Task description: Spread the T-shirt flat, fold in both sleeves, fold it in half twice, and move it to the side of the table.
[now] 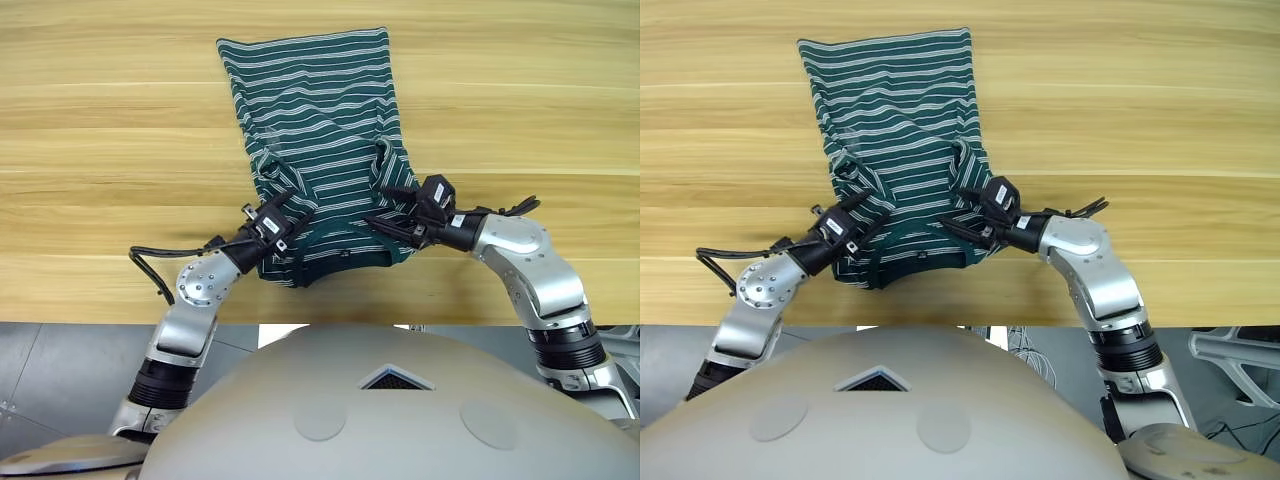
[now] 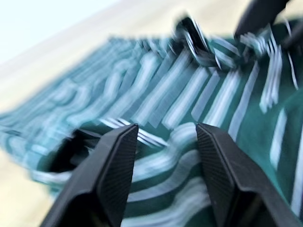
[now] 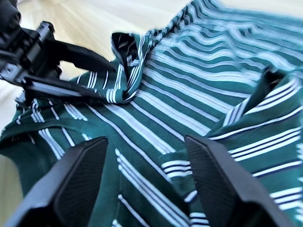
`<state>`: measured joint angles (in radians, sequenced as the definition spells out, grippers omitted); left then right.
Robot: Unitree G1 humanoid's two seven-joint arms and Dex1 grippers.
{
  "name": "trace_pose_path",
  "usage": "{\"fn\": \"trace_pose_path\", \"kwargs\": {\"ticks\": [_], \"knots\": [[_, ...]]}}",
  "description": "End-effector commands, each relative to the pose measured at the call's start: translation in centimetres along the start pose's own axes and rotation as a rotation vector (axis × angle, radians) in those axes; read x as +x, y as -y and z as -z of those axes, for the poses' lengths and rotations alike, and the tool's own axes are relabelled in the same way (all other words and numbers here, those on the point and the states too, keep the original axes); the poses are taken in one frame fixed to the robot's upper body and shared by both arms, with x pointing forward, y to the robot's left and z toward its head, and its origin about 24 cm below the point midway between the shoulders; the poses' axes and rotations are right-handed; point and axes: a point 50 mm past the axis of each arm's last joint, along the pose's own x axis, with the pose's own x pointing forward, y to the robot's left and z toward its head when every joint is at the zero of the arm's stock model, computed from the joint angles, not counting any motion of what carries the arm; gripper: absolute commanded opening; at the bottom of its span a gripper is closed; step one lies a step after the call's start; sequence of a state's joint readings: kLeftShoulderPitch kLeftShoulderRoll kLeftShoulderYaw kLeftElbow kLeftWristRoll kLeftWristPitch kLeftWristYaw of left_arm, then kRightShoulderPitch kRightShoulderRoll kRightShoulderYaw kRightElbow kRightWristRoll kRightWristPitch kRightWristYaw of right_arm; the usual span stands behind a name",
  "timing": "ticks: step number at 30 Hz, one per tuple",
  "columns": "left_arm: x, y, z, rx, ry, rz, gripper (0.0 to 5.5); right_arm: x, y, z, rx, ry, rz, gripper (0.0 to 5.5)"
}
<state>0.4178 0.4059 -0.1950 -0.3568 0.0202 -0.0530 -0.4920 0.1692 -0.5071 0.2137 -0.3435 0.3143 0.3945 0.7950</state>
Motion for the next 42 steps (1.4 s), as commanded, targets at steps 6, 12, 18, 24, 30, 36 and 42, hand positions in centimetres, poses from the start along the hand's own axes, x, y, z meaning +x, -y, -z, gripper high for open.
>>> {"fn": "trace_pose_path", "kwargs": {"ticks": [6, 12, 18, 24, 30, 36, 42], "knots": [[-2.7, -5.2, -2.3, -0.030, 0.181, -0.199, 2.17, -2.3, 3.7, -4.0, -0.125, 0.229, 0.038, 3.52], [-0.8, -7.2, 1.0, -0.164, 0.101, -0.266, 2.17, -0.1, 7.2, -3.2, -0.069, 0.176, 0.145, 3.52], [-1.3, -7.3, 3.5, -0.058, -0.012, -0.294, 2.17, -0.9, 8.8, -2.2, -0.331, 0.145, 0.160, 3.52], [-10.0, -9.1, -0.2, 0.158, 0.105, -0.125, 2.17, -9.4, 11.0, -1.0, -0.584, -0.071, 0.073, 4.04], [-12.2, -9.9, 0.7, 0.482, -0.218, 0.112, 2.96, -9.1, 9.4, 0.3, -0.898, -0.245, -0.127, 5.23], [-10.3, -7.8, 2.3, 0.671, -0.238, 0.235, 2.96, -7.5, 6.9, 2.5, -1.030, -0.150, -0.230, 5.23], [-9.6, -5.6, 3.5, 0.630, -0.211, 0.329, 2.96, -6.0, 6.1, 3.3, -1.014, -0.107, -0.262, 5.23]]}}
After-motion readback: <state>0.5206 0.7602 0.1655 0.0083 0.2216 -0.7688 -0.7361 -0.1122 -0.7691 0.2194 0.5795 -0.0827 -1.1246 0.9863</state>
